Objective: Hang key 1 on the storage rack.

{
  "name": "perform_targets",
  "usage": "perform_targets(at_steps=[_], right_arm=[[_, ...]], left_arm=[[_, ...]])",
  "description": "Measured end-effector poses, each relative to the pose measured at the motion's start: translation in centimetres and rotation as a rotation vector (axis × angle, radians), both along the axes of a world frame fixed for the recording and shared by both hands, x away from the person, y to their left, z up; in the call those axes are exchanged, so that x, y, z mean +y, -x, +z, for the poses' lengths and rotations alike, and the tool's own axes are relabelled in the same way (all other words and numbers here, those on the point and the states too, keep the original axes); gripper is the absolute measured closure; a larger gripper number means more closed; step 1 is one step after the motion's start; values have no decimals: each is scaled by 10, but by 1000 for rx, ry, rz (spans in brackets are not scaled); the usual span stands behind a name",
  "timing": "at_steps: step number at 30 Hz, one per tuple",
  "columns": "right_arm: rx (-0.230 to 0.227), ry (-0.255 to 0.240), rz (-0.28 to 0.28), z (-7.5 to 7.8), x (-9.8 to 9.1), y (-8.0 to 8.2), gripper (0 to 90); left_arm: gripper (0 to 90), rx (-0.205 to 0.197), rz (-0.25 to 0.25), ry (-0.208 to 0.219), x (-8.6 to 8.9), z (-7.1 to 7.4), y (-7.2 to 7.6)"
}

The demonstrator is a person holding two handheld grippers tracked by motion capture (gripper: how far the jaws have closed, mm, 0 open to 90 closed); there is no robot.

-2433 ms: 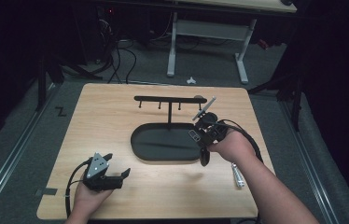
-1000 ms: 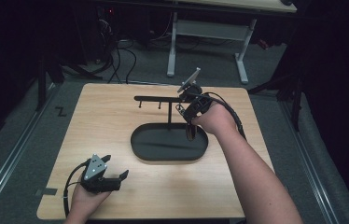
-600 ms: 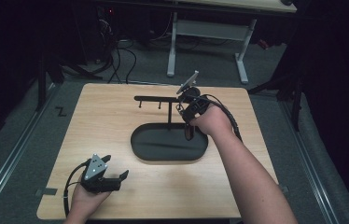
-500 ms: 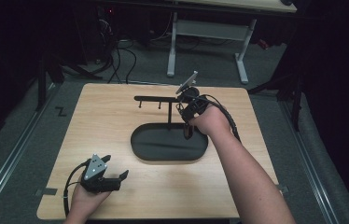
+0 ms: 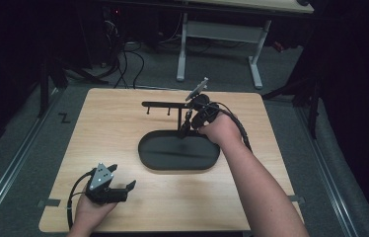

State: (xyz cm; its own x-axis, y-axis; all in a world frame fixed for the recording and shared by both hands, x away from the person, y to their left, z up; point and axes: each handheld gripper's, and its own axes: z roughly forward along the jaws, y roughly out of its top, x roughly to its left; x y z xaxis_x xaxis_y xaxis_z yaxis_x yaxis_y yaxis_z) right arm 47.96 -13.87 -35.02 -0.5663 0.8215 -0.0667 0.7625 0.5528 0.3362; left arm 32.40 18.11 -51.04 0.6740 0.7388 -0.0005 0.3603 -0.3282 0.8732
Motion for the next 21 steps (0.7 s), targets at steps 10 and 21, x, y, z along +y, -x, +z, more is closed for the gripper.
perform_targets(at_steps=[10, 21], right_arm=[[-21, -40, -11, 4, -33, 29, 725], [6, -23, -50, -22, -76, 58, 603]], left_arm=[[126, 2, 2, -16, -2, -1, 0], [131, 14, 3, -28, -5, -4, -1]])
